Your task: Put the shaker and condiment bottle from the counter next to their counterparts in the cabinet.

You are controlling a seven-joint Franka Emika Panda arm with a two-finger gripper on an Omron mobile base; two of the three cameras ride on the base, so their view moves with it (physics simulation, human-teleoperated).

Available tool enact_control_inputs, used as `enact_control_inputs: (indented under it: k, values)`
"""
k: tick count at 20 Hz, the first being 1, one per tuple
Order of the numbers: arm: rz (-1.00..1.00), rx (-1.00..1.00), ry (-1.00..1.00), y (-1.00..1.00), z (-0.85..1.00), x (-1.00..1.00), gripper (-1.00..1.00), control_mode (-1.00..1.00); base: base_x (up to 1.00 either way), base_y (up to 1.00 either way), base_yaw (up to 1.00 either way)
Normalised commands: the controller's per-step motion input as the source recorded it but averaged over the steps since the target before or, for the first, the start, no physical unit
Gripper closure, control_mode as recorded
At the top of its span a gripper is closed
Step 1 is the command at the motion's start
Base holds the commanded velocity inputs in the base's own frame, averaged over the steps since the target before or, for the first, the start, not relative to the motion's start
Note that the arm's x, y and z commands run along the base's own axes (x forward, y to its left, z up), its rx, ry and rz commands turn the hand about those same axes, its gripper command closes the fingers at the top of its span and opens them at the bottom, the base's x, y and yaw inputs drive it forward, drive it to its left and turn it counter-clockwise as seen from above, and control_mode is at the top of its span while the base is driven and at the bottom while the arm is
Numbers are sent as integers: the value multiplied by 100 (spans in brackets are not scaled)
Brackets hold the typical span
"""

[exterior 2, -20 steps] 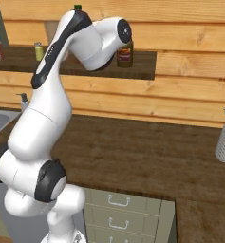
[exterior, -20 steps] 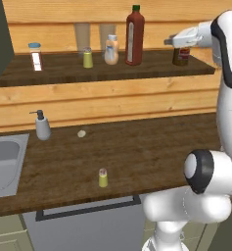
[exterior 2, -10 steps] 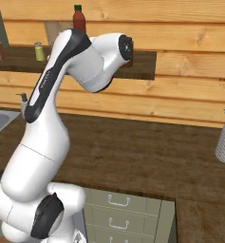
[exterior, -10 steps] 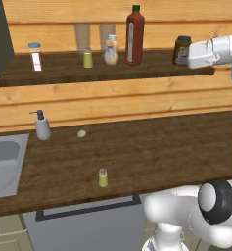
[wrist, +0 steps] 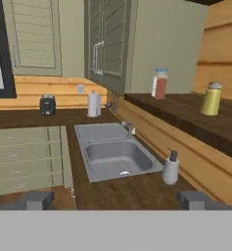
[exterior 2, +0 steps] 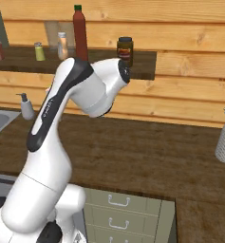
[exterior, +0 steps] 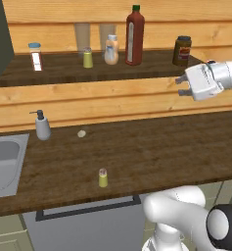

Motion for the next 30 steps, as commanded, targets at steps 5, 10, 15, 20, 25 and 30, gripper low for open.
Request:
enact_control_inputs:
  k: [5, 10, 15, 20, 25, 30]
  values:
    - [6, -8, -11, 13, -89, -33, -100, -100, 0, 0, 0]
    - [7, -8, -9, 27, -93, -11, -100, -100, 0, 0, 0]
    - [3, -5, 1, 32, -65, -6, -100, -100, 0, 0, 0]
    - [10, -1, 7, 9, -39, 1, -100, -100, 0, 0, 0]
    - [18, -3, 13, 11, -51, 0, -100, -100, 0, 0, 0]
    - [18, -1, 9, 20, -52, 0, -100, -100, 0, 0, 0]
